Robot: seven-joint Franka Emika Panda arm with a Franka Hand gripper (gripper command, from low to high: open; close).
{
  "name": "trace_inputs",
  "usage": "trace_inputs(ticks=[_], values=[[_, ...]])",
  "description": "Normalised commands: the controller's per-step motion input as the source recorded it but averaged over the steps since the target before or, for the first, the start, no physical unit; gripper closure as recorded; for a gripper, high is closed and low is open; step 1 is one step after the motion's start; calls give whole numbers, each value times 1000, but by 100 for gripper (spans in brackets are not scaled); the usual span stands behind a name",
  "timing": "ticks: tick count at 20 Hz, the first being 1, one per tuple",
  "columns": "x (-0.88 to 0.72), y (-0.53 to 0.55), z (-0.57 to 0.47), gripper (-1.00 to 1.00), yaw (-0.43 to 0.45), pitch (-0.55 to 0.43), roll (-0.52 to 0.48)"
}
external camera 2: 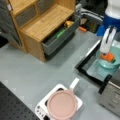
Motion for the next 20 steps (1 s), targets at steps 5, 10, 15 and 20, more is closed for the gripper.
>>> trace_inputs(ticks=[5,10,15,20], values=[[482,-223,253,-100,313,217,-101],[612,-315,301,-100,517,259,-205],[509,-250,259,-100,668,296,-290],[424,-147,223,-100,694,288,-264]])
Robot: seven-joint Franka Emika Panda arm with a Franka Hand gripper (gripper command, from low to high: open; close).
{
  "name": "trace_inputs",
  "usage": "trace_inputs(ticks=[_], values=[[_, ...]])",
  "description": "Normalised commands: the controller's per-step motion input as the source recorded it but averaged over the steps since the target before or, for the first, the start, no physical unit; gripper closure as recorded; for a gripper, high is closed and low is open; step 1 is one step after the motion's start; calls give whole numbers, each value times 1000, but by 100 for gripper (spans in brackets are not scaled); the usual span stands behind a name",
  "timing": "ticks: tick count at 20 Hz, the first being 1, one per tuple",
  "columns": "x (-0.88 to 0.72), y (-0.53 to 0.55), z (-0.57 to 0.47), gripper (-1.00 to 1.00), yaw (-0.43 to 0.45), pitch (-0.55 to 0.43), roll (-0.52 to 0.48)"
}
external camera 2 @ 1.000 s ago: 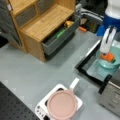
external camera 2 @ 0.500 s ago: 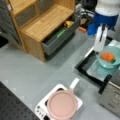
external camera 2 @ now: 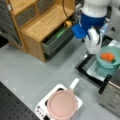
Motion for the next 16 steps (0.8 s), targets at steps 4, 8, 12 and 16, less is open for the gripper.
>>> trace_inputs(ticks=[4,8,12,16], values=[[353,-107,196,-100,724,281,-192],[377,-118,170,-100,582,252,-145],[419,-116,185,-100,450,244,-117],[416,-74,224,-100,310,253,-102]])
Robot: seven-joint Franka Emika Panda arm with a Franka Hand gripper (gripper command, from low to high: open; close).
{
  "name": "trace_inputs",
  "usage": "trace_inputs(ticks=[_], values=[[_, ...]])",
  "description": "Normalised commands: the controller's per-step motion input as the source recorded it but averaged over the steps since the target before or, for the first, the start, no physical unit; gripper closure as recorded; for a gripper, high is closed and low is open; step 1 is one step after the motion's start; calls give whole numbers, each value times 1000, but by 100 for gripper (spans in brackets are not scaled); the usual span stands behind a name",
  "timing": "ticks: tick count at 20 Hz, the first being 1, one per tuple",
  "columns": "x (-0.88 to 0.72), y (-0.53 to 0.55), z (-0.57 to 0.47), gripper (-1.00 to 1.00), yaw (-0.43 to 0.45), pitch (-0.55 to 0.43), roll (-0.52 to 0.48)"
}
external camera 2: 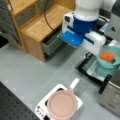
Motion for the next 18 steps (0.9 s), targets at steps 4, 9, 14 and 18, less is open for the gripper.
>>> trace_inputs(ticks=[4,9,14,18], values=[[397,-13,254,-100,192,280,-114],[366,18,219,-100,144,296,-110],[342,2,153,-100,126,294,-112],[318,10,186,-100,133,290,-123]])
